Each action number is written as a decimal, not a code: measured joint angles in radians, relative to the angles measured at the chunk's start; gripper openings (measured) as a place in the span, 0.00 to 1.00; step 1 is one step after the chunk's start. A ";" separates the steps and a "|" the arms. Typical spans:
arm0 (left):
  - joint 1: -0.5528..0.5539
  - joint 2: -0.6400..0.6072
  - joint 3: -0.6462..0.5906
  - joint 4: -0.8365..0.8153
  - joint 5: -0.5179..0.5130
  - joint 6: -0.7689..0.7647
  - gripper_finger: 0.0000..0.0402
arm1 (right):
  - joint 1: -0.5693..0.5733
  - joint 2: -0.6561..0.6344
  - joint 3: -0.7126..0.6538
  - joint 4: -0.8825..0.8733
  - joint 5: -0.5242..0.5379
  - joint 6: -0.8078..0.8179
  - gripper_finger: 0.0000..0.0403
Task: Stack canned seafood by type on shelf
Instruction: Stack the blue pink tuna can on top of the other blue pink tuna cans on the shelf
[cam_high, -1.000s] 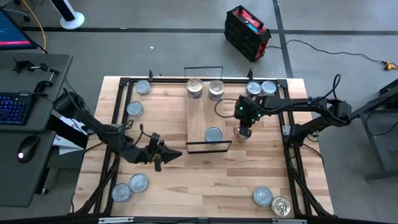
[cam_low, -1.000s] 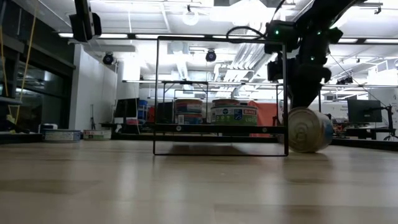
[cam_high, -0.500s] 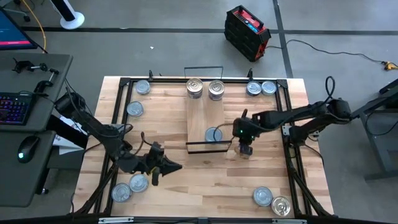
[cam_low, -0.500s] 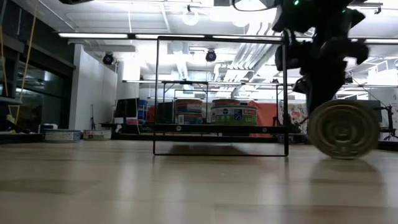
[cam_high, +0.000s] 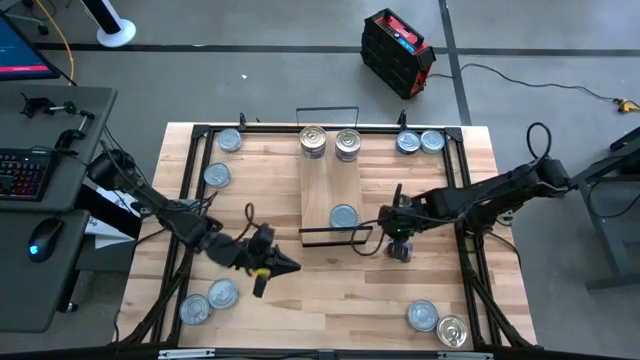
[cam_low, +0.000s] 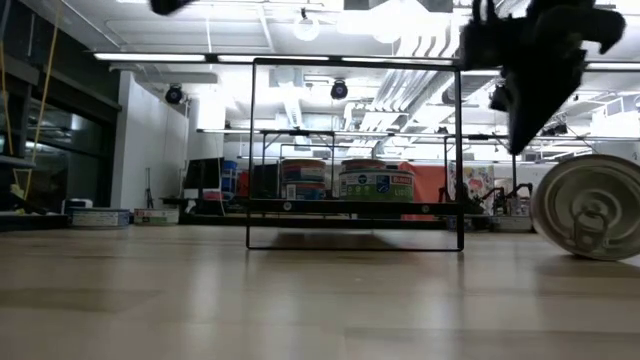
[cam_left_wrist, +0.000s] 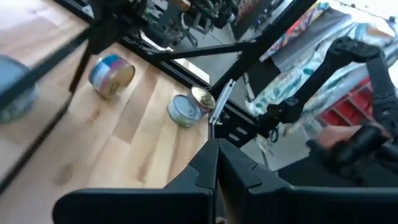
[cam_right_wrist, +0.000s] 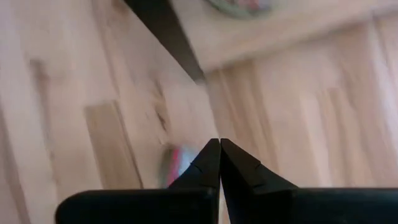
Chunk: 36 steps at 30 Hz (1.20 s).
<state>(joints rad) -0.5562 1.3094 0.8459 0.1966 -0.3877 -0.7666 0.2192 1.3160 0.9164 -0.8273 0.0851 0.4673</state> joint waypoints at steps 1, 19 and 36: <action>0.021 0.000 0.000 0.002 0.014 0.022 0.00 | 0.001 -0.012 -0.001 -0.034 0.009 0.019 0.00; 0.106 0.450 0.338 -0.073 0.262 0.253 0.00 | 0.019 -0.288 -0.331 0.024 -0.085 0.247 0.00; 0.115 0.665 0.397 0.071 0.244 0.259 0.00 | 0.157 -0.268 -0.343 0.153 -0.014 0.231 0.00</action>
<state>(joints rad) -0.4412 1.9740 1.2431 0.2675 -0.1441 -0.5076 0.3761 1.0481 0.5735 -0.6747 0.0710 0.6980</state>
